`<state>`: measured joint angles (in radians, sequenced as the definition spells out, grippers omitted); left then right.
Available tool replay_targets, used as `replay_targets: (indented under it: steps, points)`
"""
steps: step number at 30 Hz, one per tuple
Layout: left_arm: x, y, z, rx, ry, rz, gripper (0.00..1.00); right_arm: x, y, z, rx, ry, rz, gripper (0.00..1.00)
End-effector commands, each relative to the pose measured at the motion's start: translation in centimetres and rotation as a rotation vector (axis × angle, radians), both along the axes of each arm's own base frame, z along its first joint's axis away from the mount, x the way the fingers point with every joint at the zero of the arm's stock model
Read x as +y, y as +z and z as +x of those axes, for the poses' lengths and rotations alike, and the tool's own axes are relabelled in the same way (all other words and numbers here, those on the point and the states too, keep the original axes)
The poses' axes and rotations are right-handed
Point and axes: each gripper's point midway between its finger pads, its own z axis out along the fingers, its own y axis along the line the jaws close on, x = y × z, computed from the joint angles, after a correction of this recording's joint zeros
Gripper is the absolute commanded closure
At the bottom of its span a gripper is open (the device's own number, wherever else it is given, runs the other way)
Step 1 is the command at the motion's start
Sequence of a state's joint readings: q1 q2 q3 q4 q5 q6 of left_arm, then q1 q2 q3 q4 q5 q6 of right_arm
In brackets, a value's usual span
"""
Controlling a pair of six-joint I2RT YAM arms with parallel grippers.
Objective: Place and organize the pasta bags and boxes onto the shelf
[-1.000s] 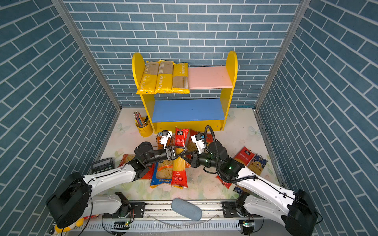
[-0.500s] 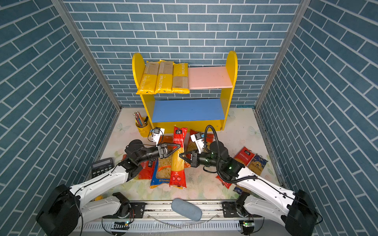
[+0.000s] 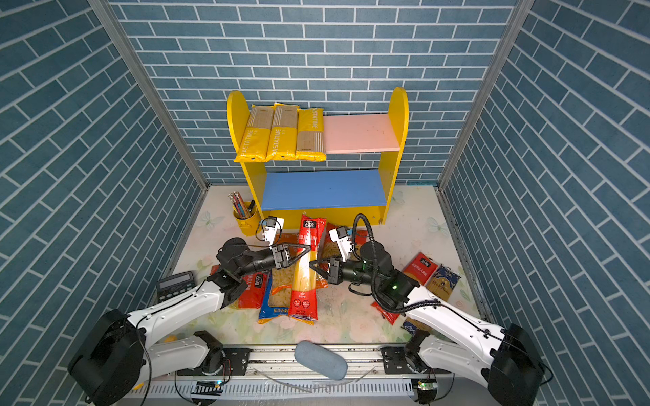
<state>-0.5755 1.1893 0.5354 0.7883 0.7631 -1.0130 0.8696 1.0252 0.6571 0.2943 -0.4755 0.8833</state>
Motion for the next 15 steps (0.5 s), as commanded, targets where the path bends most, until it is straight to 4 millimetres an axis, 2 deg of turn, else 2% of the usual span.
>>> replay_targets:
  steps: [1,8,10,15]
  points:
    - [-0.6,4.1,-0.4,-0.095,-0.032,-0.058,0.81,0.2,3.5,1.4,-0.102,-0.067,0.113,0.75]
    - [0.1,7.5,1.9,-0.123,0.096,-0.101,0.96,-0.4,1.3,1.9,-0.062,-0.12,0.105,0.56]
    - [0.8,9.6,3.0,-0.146,0.152,-0.127,1.0,-0.9,0.6,2.0,-0.053,-0.144,0.098,0.49]
    - [2.7,15.2,4.6,-0.231,0.275,-0.171,1.0,-2.0,0.1,1.8,-0.039,-0.182,0.118,0.3]
